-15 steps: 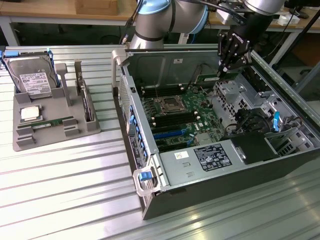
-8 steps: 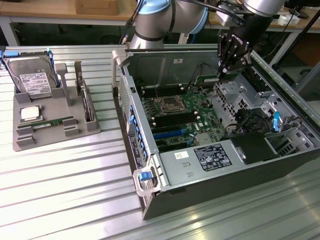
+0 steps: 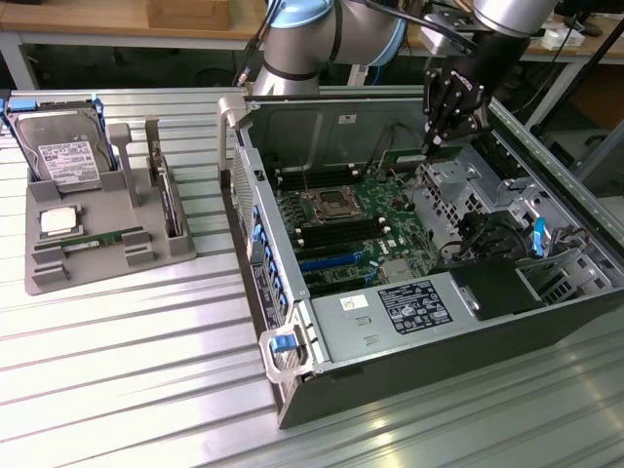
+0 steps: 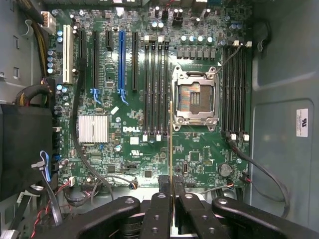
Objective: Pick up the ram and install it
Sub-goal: 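Insert the ram into the slot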
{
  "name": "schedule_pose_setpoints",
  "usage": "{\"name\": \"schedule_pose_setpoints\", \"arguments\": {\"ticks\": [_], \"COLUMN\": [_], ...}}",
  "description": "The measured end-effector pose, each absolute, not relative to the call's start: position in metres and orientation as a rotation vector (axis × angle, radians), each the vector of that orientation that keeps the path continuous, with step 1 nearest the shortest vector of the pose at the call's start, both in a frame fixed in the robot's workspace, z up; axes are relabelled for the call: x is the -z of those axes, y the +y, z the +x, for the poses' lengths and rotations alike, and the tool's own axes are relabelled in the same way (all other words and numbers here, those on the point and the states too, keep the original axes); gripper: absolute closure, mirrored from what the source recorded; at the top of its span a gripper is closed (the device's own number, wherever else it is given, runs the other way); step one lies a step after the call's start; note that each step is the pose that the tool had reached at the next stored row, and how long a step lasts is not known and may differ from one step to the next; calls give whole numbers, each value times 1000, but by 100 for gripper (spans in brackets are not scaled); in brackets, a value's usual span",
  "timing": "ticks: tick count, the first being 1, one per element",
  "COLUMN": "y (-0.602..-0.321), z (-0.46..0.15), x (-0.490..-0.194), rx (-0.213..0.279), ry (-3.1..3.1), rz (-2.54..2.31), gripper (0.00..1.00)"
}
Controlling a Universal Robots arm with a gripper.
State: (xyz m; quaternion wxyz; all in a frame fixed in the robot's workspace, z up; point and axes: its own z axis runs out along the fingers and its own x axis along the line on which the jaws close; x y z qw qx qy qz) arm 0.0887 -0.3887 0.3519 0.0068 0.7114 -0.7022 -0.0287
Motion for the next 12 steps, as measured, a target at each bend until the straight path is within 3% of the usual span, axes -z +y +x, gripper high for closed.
{"name": "schedule_pose_setpoints", "arguments": {"ticks": [12], "y": [-390], "z": [89], "x": [-344], "rx": [90], "ry": [-2197], "rz": [2226], "gripper": [87]}}
